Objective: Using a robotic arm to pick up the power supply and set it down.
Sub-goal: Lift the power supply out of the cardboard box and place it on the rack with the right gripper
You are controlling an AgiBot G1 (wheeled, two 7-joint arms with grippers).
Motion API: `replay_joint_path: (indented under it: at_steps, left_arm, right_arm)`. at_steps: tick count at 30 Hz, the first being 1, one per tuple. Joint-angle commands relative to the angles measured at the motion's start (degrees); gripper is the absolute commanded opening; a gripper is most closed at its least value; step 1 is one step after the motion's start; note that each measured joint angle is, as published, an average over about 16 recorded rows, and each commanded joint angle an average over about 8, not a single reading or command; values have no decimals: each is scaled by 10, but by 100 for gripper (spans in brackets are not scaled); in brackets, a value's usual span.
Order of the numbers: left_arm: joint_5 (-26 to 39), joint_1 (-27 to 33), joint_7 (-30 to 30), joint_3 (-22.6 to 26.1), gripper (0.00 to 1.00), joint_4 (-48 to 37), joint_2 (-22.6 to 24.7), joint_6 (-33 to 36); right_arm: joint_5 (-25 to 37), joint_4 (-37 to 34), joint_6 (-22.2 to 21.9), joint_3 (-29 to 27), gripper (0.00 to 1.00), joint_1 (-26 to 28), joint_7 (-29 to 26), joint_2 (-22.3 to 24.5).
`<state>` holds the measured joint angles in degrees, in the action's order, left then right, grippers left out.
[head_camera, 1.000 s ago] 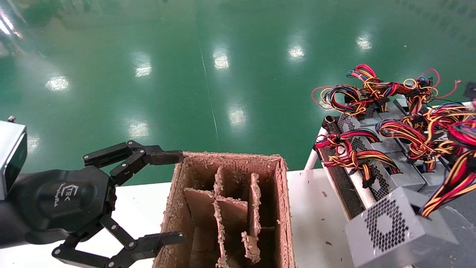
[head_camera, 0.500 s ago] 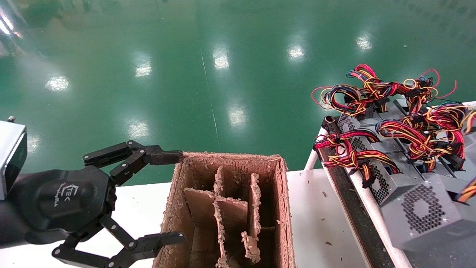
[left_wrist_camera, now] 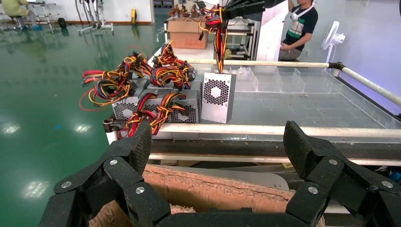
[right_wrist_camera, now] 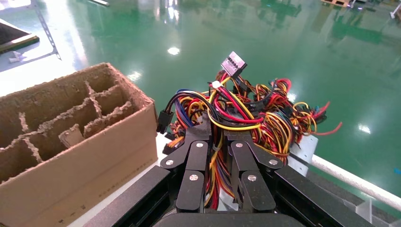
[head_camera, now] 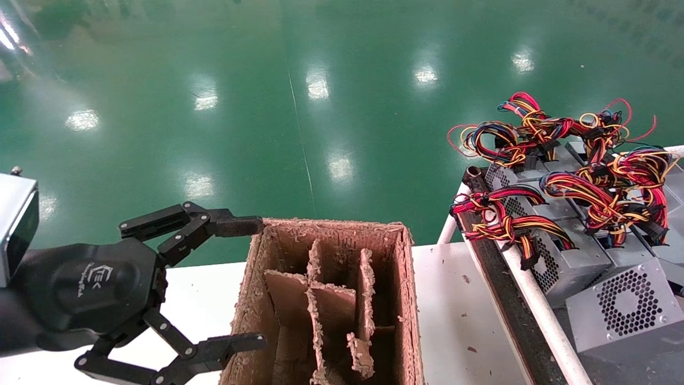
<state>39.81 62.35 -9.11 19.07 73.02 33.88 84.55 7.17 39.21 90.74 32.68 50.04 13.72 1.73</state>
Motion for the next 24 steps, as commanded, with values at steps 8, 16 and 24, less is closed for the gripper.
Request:
replay_joint_path:
  at_steps: [8, 16, 24]
  left_arm:
    - [0, 0, 0, 0, 100, 0, 0, 0]
    - [0, 0, 0, 0, 100, 0, 0, 0]
    - [0, 0, 0, 0, 100, 0, 0, 0]
  right_arm:
    - [15, -2, -2, 1, 0, -3, 0, -15]
    - [45, 10, -10, -6, 0, 10, -15, -39]
    - [101, 33, -29, -21, 6, 52, -44, -65]
